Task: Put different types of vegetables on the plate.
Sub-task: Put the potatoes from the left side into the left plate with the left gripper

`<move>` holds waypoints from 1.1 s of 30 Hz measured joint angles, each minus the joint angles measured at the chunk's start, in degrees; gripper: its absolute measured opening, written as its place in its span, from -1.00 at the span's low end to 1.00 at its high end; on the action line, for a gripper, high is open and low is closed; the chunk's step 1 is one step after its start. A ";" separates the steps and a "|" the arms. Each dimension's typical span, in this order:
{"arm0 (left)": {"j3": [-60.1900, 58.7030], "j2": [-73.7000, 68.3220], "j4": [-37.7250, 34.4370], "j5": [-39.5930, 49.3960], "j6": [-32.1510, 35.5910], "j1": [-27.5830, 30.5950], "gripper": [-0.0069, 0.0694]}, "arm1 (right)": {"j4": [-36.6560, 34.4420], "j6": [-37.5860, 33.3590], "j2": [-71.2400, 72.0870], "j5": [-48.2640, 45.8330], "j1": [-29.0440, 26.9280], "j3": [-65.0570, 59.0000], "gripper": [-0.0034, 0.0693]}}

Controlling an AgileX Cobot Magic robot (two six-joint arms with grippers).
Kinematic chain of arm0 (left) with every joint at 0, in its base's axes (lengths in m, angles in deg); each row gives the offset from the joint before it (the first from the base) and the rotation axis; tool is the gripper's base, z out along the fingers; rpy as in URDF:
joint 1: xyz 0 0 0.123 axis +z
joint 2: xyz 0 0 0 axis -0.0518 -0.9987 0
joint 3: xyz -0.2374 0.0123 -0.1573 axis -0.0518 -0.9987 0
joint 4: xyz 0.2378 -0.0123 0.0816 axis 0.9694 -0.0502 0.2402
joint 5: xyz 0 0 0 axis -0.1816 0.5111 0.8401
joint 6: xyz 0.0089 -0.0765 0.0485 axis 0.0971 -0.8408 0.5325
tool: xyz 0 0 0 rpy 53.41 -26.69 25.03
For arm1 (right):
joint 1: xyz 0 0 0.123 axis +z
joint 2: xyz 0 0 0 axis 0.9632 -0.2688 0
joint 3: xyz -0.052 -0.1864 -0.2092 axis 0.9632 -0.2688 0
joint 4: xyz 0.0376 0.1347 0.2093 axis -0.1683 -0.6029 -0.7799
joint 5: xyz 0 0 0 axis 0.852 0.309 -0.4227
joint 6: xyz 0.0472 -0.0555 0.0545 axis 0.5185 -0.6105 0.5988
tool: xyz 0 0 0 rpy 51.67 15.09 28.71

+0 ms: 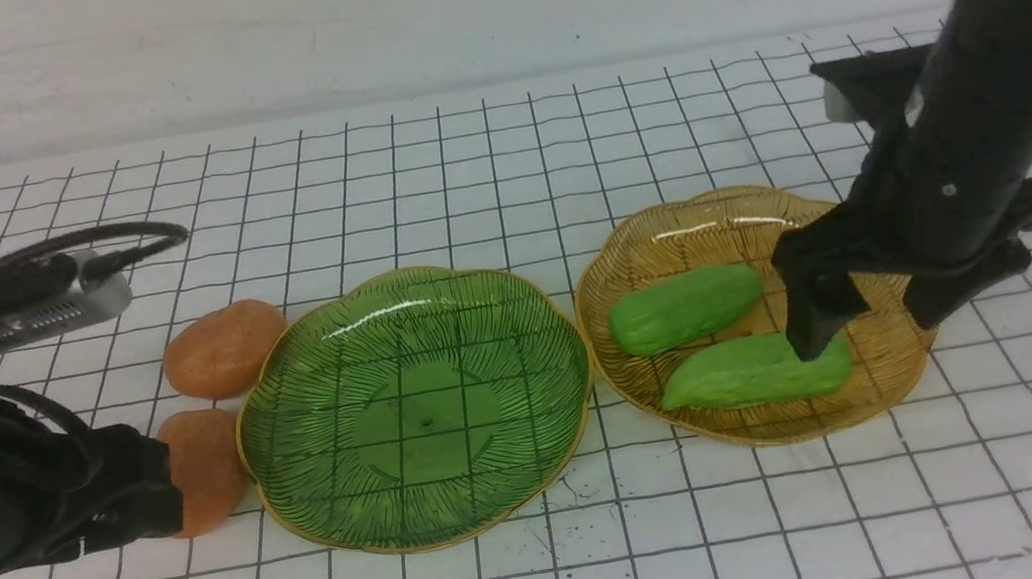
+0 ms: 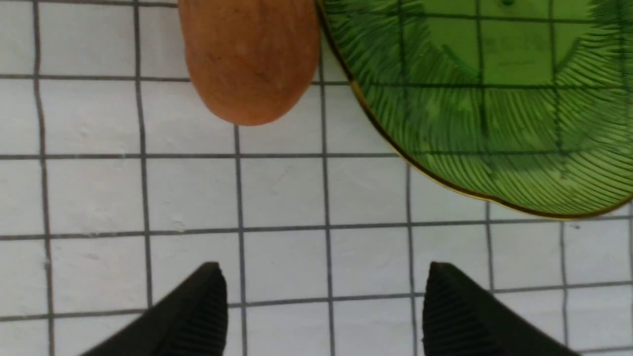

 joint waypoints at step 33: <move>0.02 -22.67 0.98 -21.80 8.11 0.00 0.36 | 0.77 -2.61 27.42 -1.33 6.73 -20.46 0.57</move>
